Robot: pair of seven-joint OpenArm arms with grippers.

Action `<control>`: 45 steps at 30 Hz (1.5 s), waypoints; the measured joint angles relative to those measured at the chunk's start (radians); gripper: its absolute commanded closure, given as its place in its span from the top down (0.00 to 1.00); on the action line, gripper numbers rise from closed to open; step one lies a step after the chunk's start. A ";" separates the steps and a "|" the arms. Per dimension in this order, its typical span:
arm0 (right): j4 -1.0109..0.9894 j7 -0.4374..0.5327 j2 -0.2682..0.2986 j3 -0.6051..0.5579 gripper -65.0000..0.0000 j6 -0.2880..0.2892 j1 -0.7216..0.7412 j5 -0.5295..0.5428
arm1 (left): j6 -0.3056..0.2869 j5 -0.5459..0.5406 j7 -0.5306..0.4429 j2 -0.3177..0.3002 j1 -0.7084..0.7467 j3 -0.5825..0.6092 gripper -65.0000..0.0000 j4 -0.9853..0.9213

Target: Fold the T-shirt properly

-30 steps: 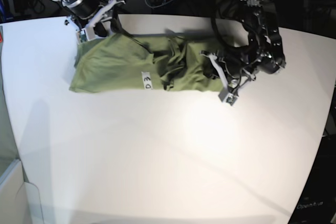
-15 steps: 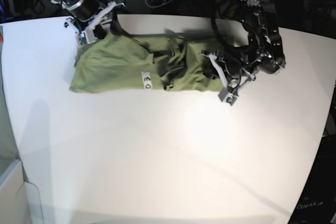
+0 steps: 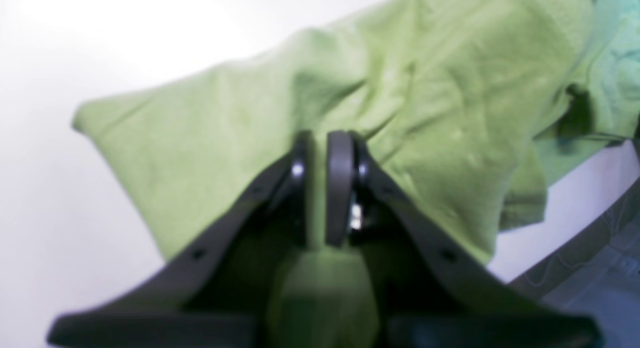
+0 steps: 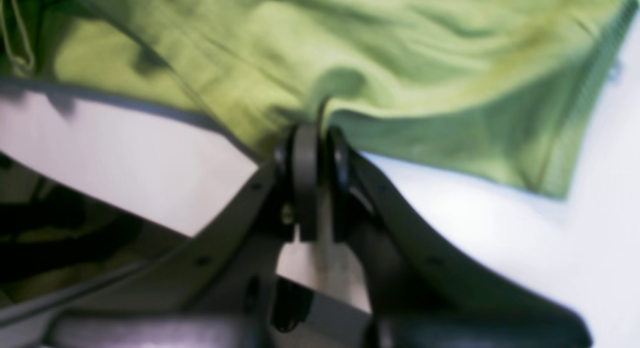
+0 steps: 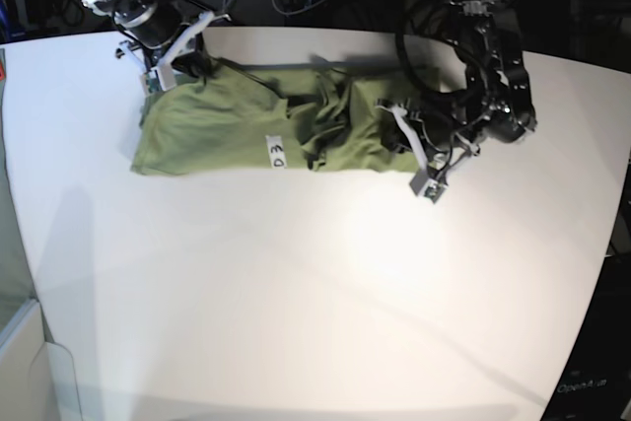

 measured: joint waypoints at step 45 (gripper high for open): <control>0.151 -0.134 0.083 -0.070 0.19 0.000 0.025 -0.016 | 0.000 0.004 0.000 0.000 -0.020 0.000 0.07 -0.003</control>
